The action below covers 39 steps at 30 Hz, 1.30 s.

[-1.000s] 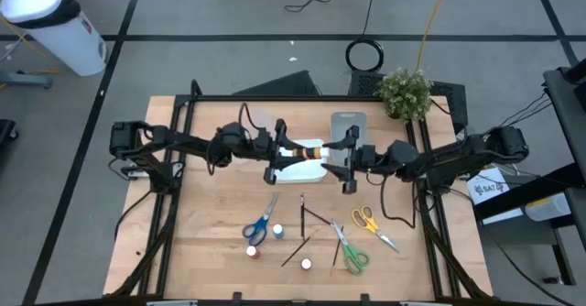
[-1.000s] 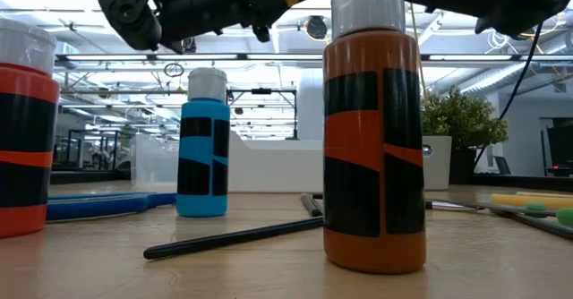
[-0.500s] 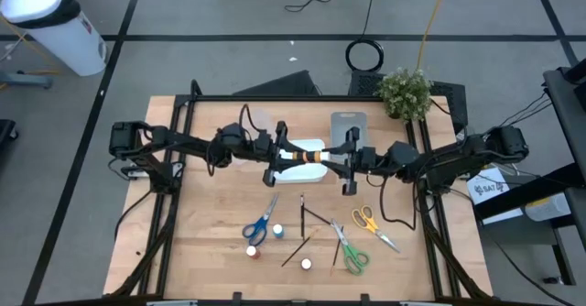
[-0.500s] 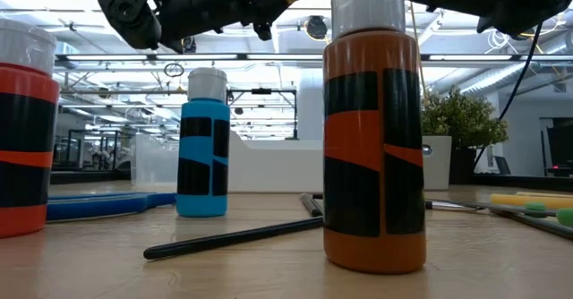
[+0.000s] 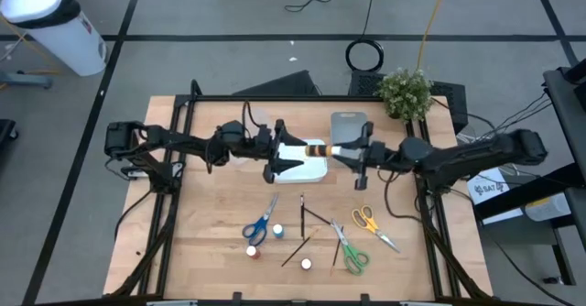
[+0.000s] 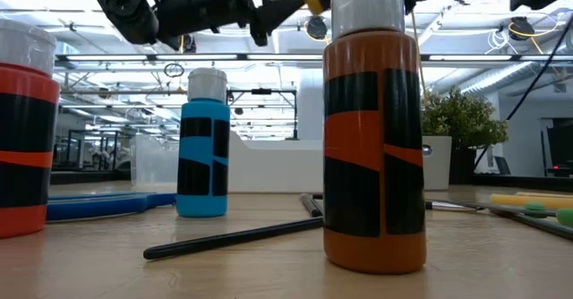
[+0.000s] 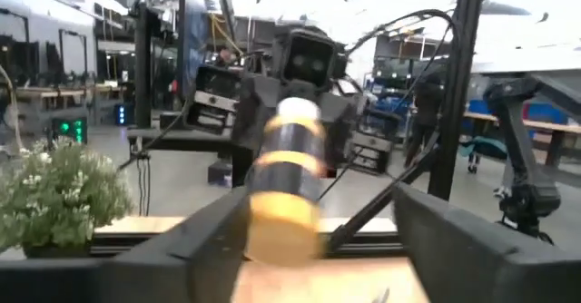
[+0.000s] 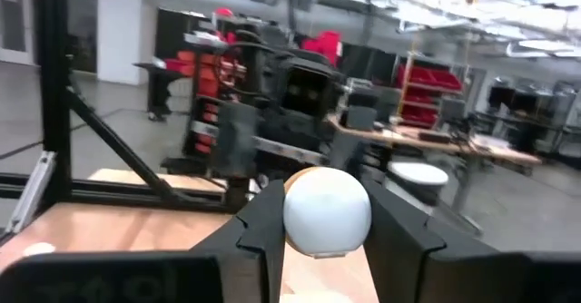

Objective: Pick & Place Paint Supplies
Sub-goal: Put the yellow paint bottle in the gray bin

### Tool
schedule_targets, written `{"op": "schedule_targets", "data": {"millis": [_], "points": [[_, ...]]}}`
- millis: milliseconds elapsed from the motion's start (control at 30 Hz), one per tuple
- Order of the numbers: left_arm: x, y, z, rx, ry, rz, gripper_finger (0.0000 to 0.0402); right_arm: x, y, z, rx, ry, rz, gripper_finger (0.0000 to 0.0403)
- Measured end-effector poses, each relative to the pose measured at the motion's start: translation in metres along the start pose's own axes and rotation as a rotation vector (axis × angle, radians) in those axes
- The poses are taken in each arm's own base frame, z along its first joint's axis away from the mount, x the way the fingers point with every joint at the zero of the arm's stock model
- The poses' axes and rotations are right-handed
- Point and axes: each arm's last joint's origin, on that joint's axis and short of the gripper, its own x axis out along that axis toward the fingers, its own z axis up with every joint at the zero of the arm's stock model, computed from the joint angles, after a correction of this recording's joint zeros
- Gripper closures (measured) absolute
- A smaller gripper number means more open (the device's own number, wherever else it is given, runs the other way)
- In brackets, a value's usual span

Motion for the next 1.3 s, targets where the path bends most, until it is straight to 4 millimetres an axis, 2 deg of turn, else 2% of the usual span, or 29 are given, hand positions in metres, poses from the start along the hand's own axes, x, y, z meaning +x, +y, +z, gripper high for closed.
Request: {"op": "schedule_targets", "data": {"millis": [100, 200, 300, 433, 633, 833, 1033, 1300], "points": [[0.0, 0.002, -0.004, -0.009, 0.027, 0.052, 0.0057, -0.01, -0.003, 0.004, 0.018, 0.036, -0.004, 0.0297], [0.0, 0.004, -0.006, -0.003, 0.044, 0.109, 0.0031, -0.018, -0.01, 0.009, -0.008, 0.162, -0.114, 0.0297], [-0.001, 0.006, -0.01, -0.01, 0.082, 0.171, 0.0018, -0.021, -0.025, 0.013, -0.028, 0.378, -0.281, 0.0297], [-0.001, 0.007, -0.011, -0.009, 0.086, 0.215, 0.0019, -0.017, -0.047, 0.01, 0.015, 0.58, -0.378, 0.0297], [-0.001, 0.007, -0.011, -0.008, 0.085, 0.219, 0.0036, -0.01, -0.092, -0.027, 0.083, 0.839, -0.477, 0.0297], [-0.001, 0.007, -0.011, -0.006, 0.088, 0.219, 0.0047, -0.004, -0.134, -0.055, 0.21, 0.886, -0.455, 0.0297], [-0.001, 0.007, -0.011, 0.013, 0.09, 0.218, 0.0044, 0.011, -0.141, -0.078, 0.239, 0.904, -0.376, 0.0297], [-0.001, 0.007, -0.011, 0.009, 0.089, 0.218, 0.0052, 0.023, -0.145, -0.106, 0.243, 0.954, -0.372, 0.0297]]}}
